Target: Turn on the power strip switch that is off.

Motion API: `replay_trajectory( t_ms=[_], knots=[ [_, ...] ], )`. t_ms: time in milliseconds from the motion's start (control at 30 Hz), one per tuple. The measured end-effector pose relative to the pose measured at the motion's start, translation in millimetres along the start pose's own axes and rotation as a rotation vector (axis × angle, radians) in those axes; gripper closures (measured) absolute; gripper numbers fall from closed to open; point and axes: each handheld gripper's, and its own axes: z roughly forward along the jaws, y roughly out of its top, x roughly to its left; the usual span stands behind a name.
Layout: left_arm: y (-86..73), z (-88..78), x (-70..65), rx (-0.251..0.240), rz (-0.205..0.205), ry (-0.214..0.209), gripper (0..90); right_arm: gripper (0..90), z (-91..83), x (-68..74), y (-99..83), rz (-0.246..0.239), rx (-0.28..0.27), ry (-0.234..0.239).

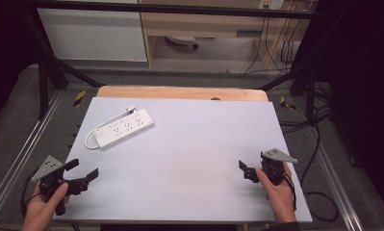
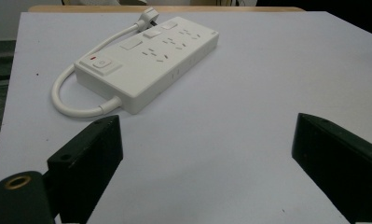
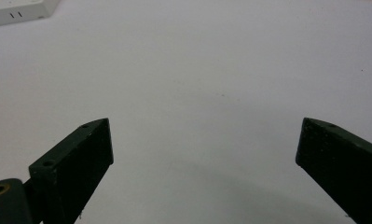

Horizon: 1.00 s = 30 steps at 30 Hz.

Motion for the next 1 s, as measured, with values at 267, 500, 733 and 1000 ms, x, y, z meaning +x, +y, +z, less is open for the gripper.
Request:
replay_trajectory(
  t_ms=[267, 500, 733, 1000],
  knots=[
    [-0.6, 0.7, -4.9, 0.012, 0.022, -0.021, 8.0, 3.8, -0.6, -0.6, -1.1, -0.005, 0.010, -0.001],
    [0.4, -1.0, -2.8, -0.016, -0.001, -0.020, 8.5, 3.9, 2.2, 0.6, -0.5, -0.019, 0.019, -0.002],
    [0.7, -0.6, -3.2, -0.020, -0.006, -0.019, 8.4, 3.7, 1.7, 0.3, -1.0, -0.015, 0.021, 0.000],
    [2.8, -1.4, -2.2, -0.048, -0.028, -0.022, 7.8, 3.4, 4.5, 1.5, 0.4, -0.021, 0.023, 0.000]
  ],
)
